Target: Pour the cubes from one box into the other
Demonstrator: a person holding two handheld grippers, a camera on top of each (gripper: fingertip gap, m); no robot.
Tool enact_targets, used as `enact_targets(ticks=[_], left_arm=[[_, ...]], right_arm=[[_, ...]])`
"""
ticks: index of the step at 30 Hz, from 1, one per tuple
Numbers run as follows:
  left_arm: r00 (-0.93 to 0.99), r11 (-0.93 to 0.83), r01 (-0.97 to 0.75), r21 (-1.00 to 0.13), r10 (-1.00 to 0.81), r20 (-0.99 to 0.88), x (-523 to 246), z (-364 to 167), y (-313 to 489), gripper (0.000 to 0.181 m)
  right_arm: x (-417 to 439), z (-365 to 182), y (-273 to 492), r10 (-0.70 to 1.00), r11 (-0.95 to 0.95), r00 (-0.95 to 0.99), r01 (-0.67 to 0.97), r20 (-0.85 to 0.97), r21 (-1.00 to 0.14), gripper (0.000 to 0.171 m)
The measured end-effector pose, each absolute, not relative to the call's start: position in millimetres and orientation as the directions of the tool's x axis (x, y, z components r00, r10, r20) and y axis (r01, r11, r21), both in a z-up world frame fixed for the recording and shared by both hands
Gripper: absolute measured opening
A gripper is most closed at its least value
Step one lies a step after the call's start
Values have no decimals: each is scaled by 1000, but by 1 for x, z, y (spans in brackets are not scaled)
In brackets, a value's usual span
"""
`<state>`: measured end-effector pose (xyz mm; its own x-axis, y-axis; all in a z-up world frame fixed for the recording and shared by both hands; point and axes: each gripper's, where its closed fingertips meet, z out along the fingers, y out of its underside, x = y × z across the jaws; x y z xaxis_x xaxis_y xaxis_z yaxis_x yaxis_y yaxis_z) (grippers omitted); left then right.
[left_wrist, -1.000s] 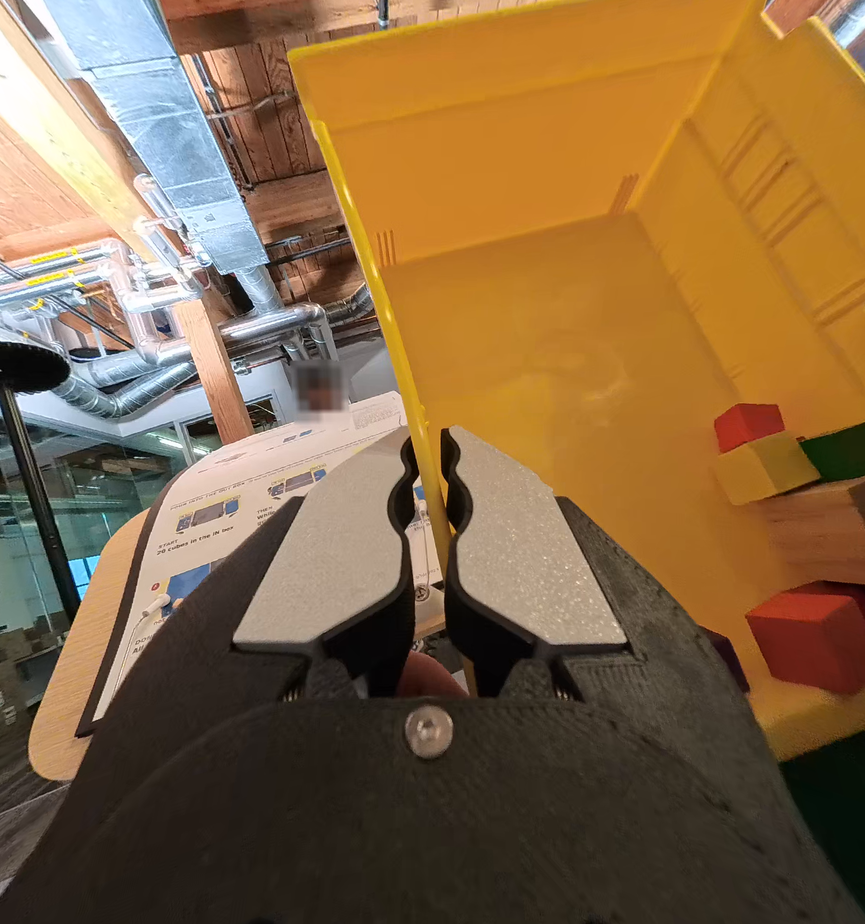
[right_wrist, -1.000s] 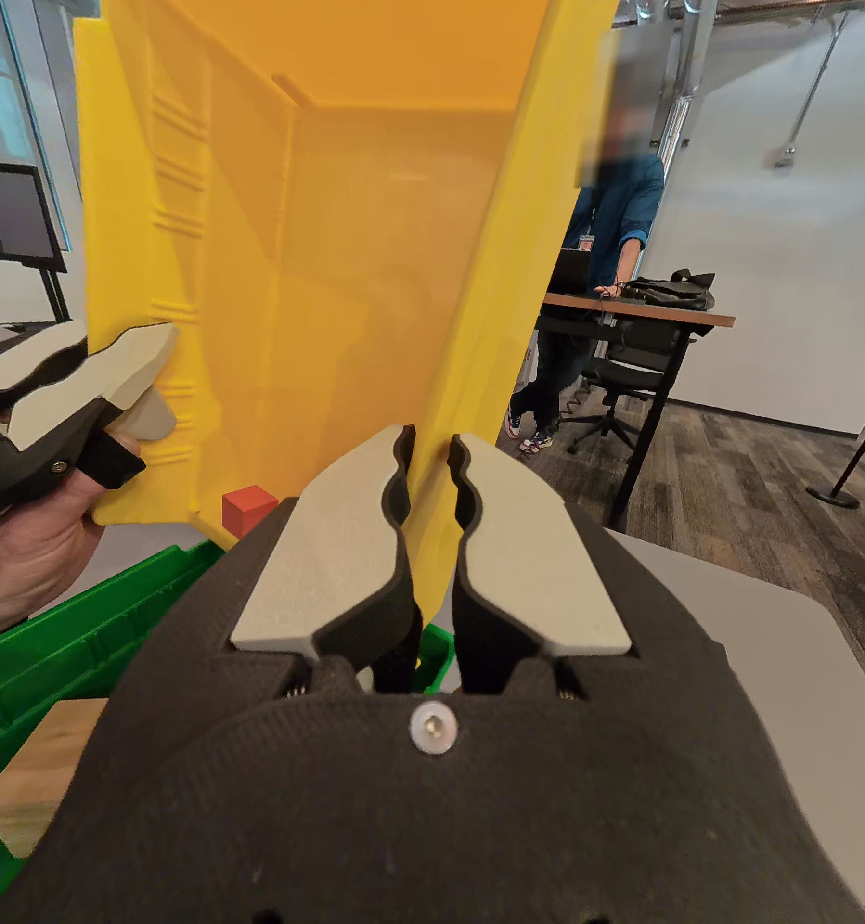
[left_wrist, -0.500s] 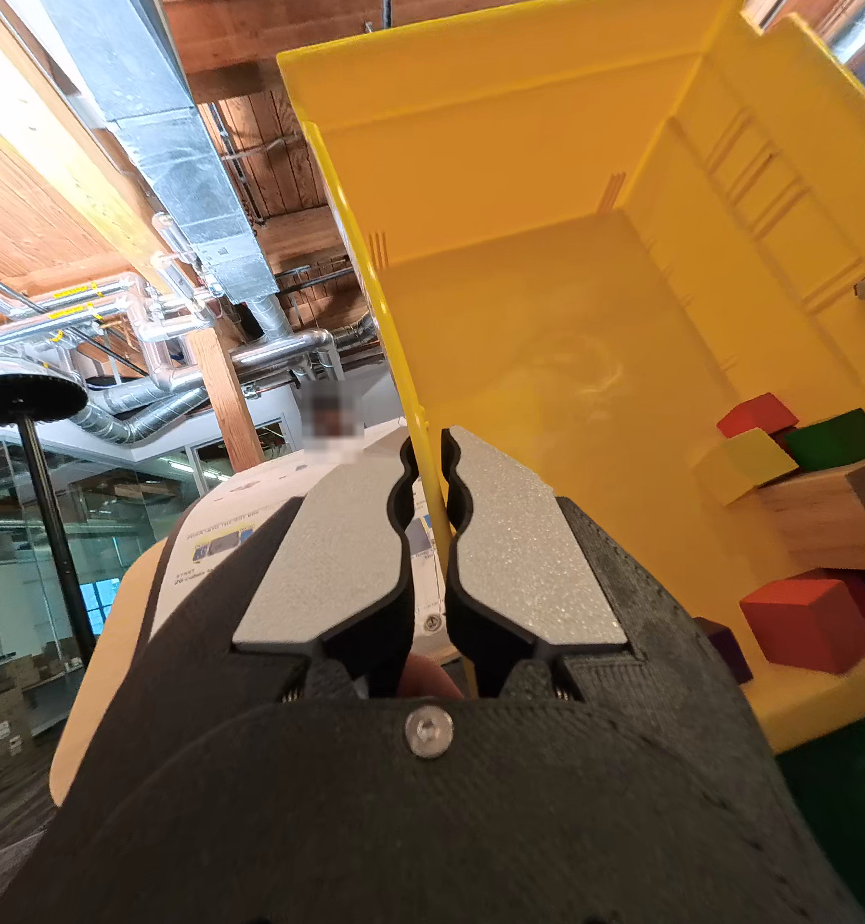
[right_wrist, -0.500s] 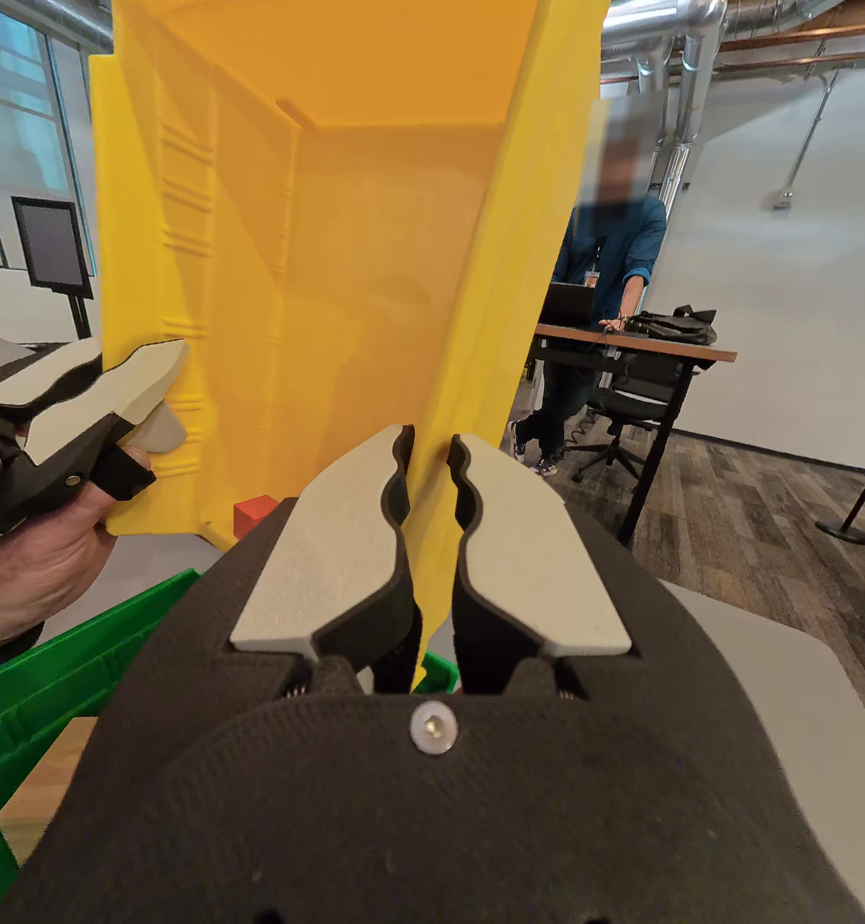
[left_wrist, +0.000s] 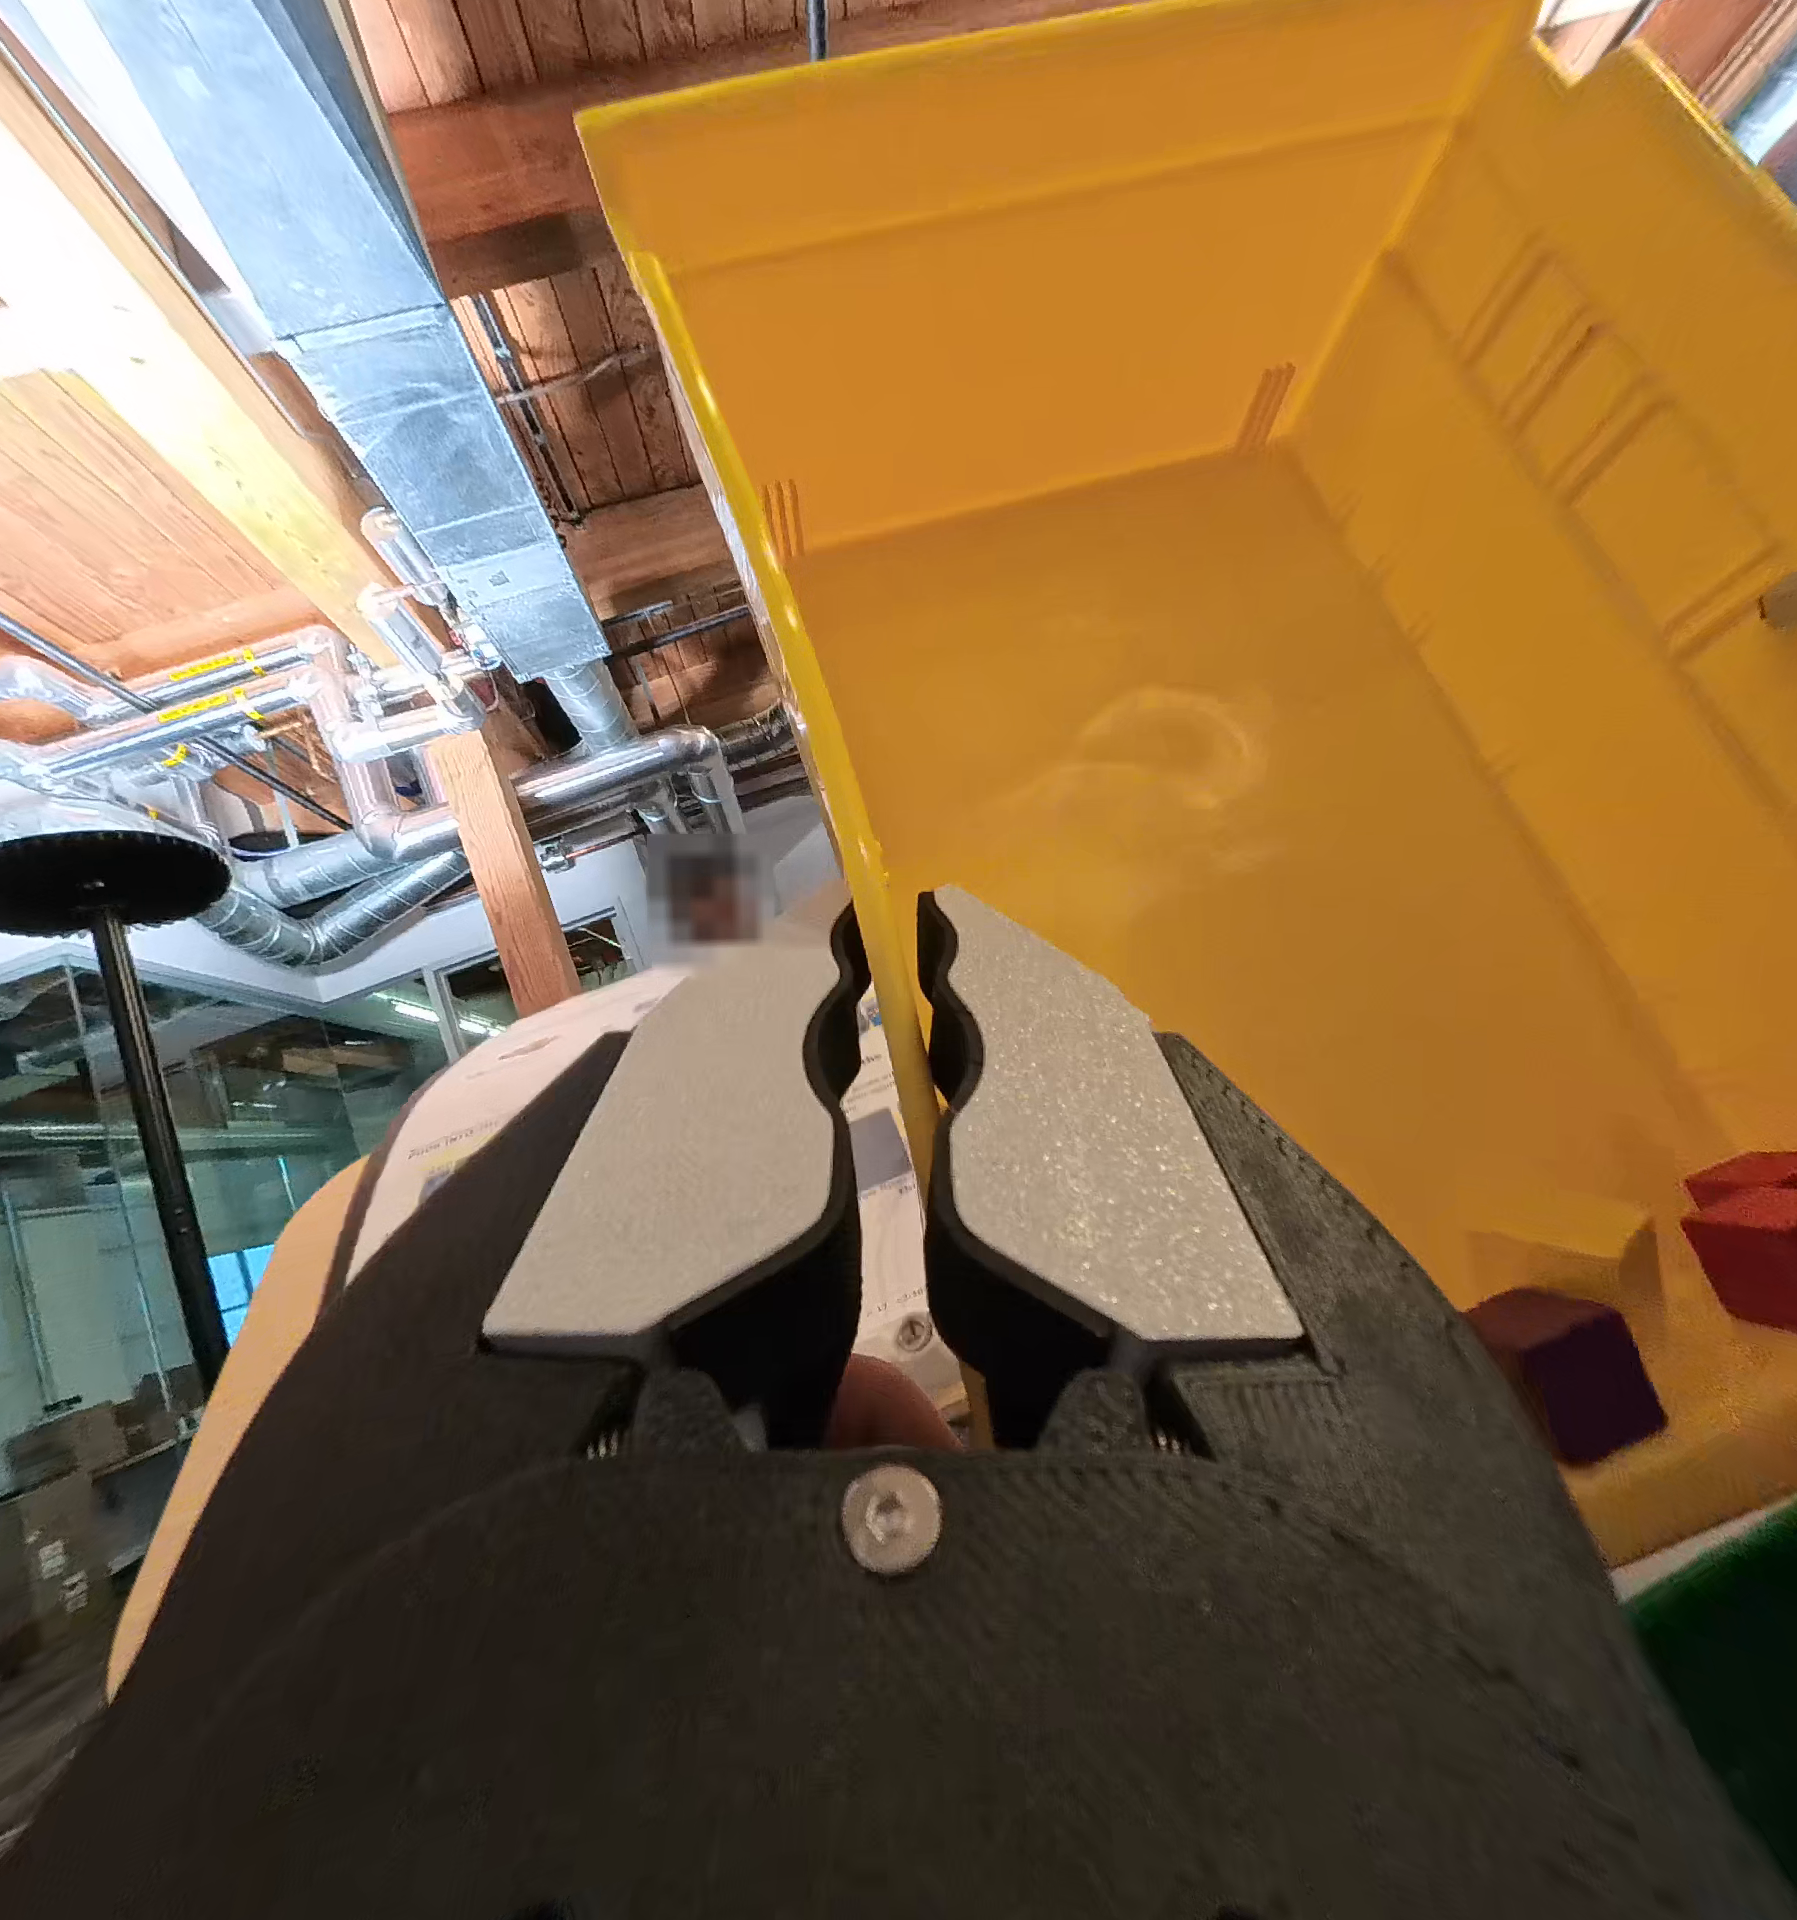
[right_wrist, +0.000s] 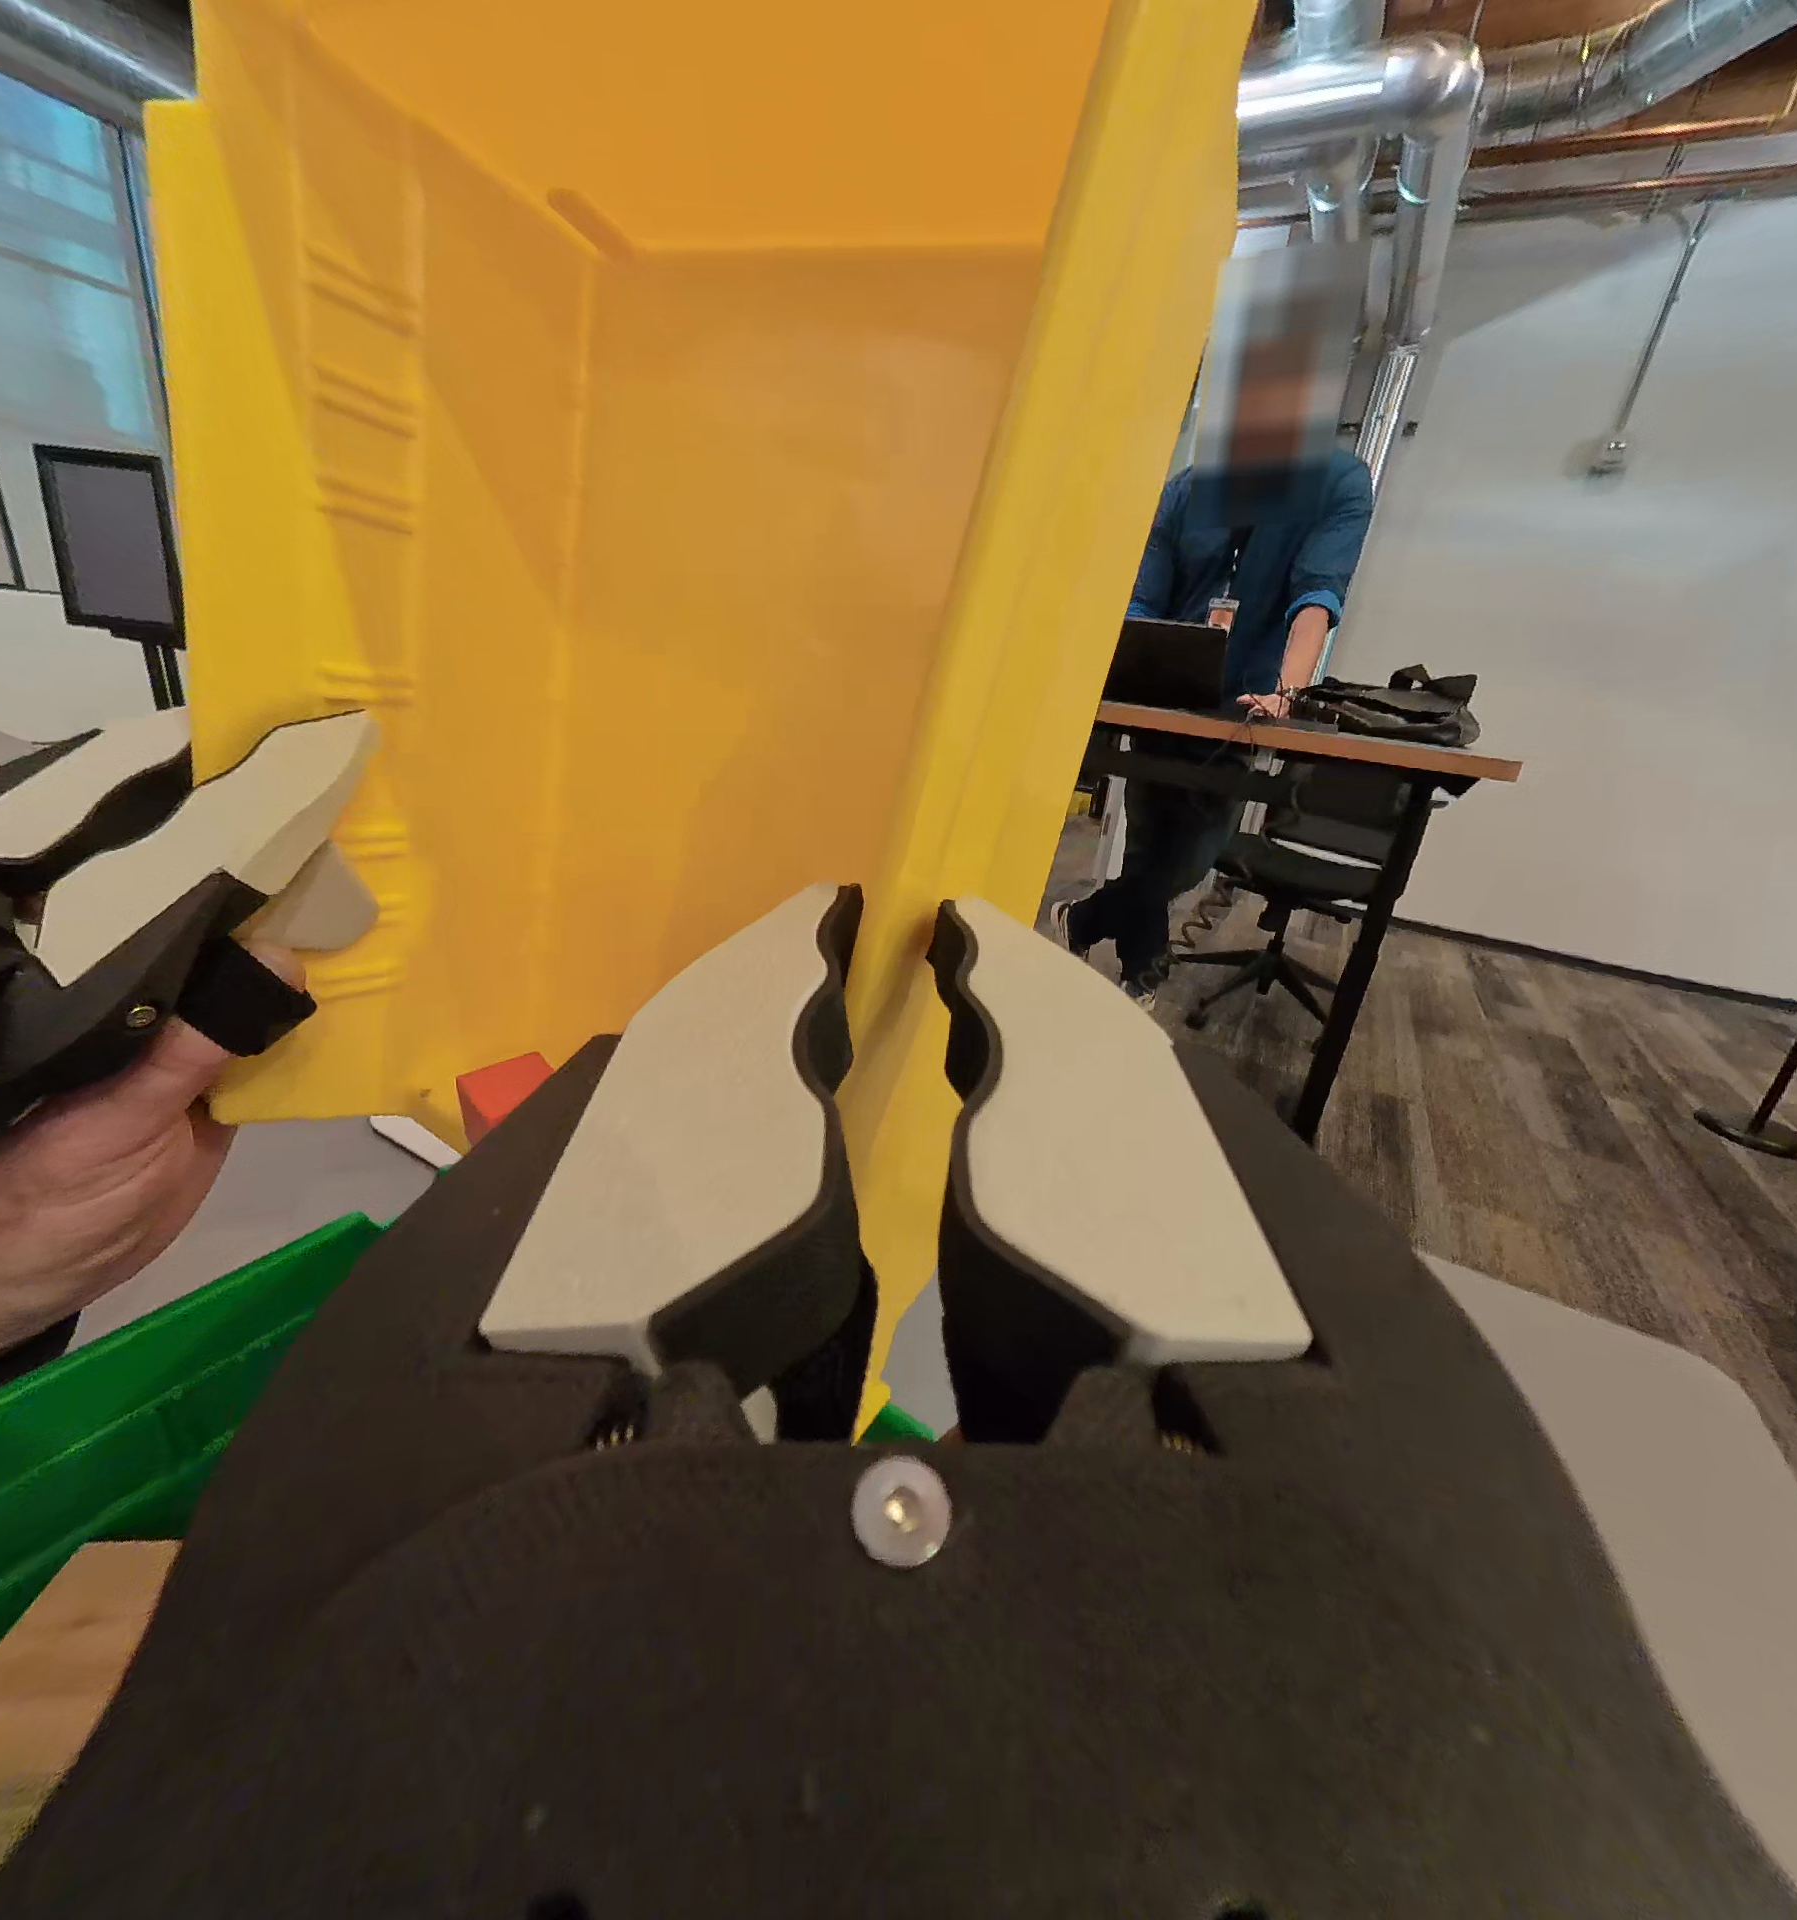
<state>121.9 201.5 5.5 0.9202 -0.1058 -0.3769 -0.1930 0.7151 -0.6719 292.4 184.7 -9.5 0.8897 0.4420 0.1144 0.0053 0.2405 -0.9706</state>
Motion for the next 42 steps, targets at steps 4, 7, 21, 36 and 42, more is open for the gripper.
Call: enact_targets(ticks=[4, 7, 21, 36, 42], left_arm=[[921, 701, -197, -685, -107, -374, 120, 0, 206, 7], [924, 702, -185, -688, -113, -365, 118, 1, 205, 8], [934, 733, -173, -658, -90, -345, 113, 20, 192, 8], [931, 772, -195, -605, -48, -361, 111, 39, 183, 7], [936, 769, -174, -615, -64, -345, 110, 38, 187, 8]], right_arm=[[290, -13, 185, 445, 234, 888, 9, 115, -972, 8], [287, -5, 180, 445, 260, 886, 15, 133, -966, 9], [284, 16, 172, 456, 309, 873, 29, 175, -951, 9], [281, 32, 167, 431, 345, 880, 44, 200, -938, 8], [281, 35, 166, 424, 358, 880, 53, 213, -932, 8]])
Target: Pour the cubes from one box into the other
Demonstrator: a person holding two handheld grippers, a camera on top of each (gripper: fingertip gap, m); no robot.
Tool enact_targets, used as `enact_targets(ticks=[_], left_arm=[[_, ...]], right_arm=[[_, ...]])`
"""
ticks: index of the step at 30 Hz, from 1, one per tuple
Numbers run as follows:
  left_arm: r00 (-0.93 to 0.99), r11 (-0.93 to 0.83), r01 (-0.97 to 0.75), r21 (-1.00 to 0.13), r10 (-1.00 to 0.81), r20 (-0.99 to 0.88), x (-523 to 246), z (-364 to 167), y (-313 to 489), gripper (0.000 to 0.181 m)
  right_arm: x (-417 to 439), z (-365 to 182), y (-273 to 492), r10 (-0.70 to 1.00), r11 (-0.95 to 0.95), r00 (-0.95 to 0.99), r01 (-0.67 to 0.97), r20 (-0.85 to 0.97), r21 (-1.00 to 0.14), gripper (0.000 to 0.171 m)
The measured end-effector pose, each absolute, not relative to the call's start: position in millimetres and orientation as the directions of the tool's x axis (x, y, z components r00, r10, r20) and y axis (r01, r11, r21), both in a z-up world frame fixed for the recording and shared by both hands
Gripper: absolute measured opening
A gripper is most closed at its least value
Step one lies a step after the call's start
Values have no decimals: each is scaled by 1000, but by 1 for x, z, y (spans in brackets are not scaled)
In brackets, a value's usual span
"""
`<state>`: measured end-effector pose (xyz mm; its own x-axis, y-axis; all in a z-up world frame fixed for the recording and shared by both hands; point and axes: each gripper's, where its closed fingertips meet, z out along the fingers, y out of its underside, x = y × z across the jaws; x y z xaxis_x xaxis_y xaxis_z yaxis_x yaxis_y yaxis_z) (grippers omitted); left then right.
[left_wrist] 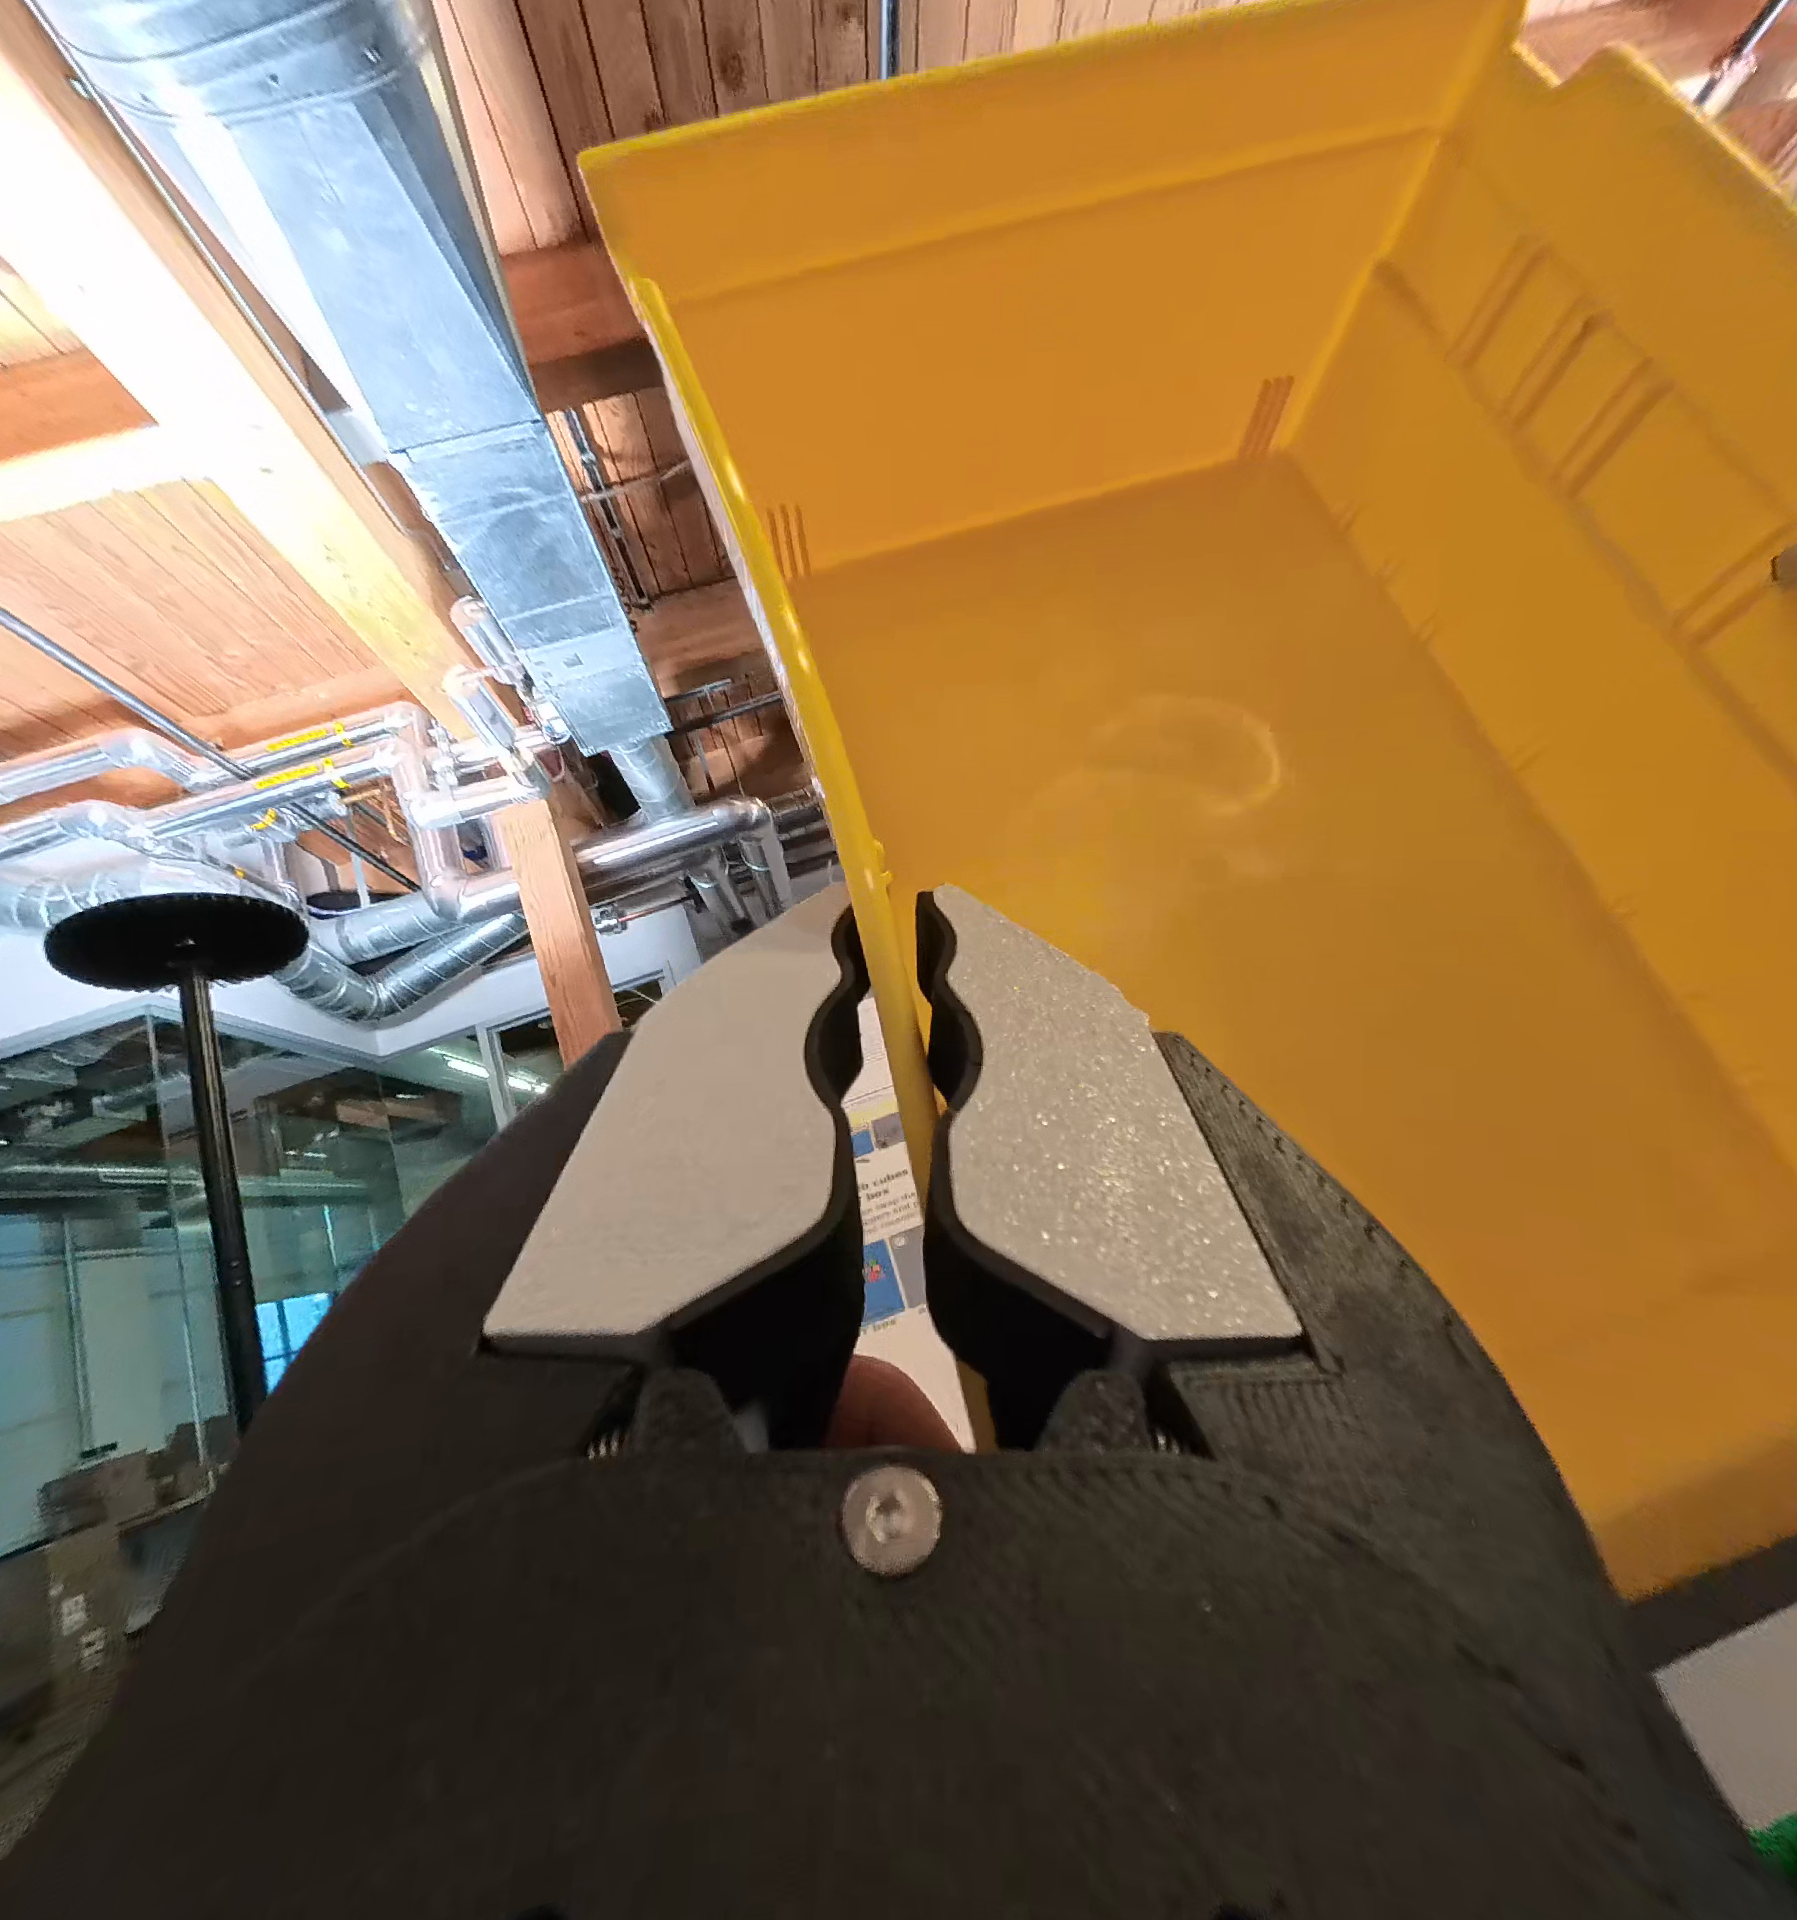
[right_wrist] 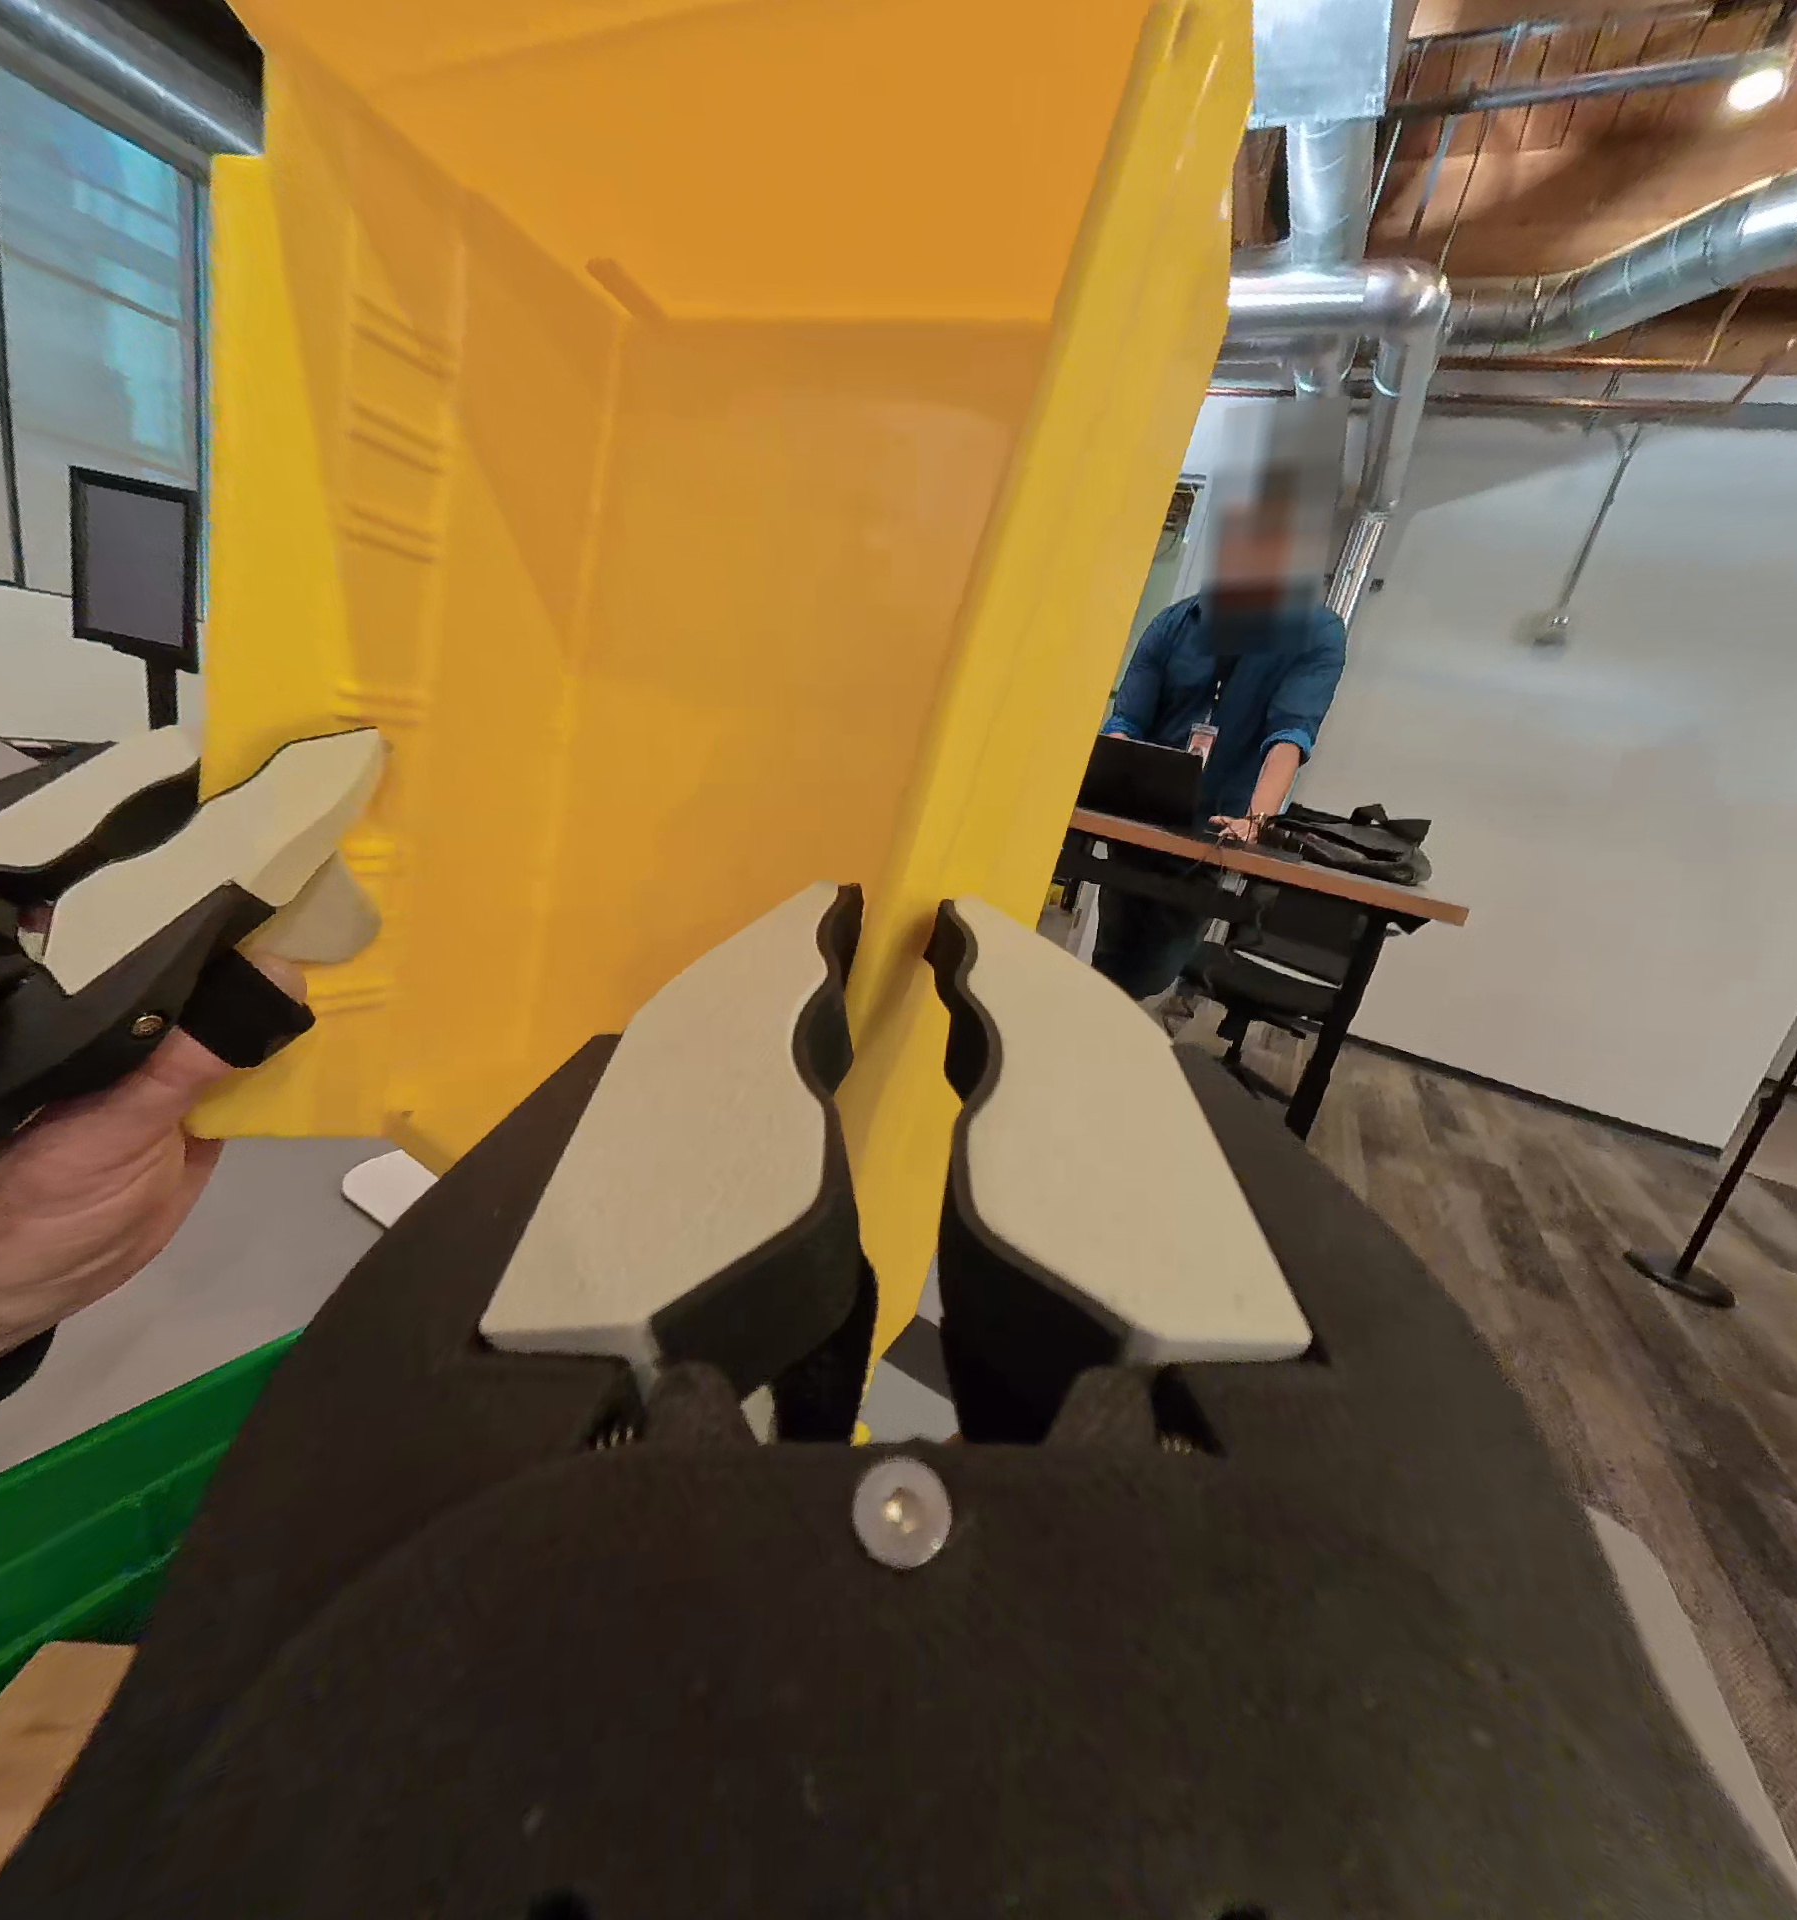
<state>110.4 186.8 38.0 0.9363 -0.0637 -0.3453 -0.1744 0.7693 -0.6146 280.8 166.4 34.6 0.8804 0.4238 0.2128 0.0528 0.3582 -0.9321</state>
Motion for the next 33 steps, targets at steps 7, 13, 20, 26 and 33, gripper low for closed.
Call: enact_targets(ticks=[7, 13, 20, 26, 33], left_arm=[[925, 708, -167, -686, -128, -357, 113, 29, 195, 7], [916, 621, -145, -770, -211, -342, 114, 11, 201, 13], [904, 510, -176, -842, -255, -343, 111, -4, 208, 18], [907, 443, -165, -881, -283, -312, 98, 9, 204, 11], [925, 422, -138, -896, -269, -269, 67, 37, 185, 7]], right_arm=[[284, 17, 175, 429, 286, 885, 55, 179, -957, 8], [283, 9, 176, 436, 230, 885, 69, 166, -971, 8], [277, 7, 178, 448, 173, 880, 84, 155, -981, 9], [264, 21, 166, 451, 181, 874, 106, 178, -978, 11], [236, 44, 148, 471, 190, 862, 110, 189, -976, 11]])
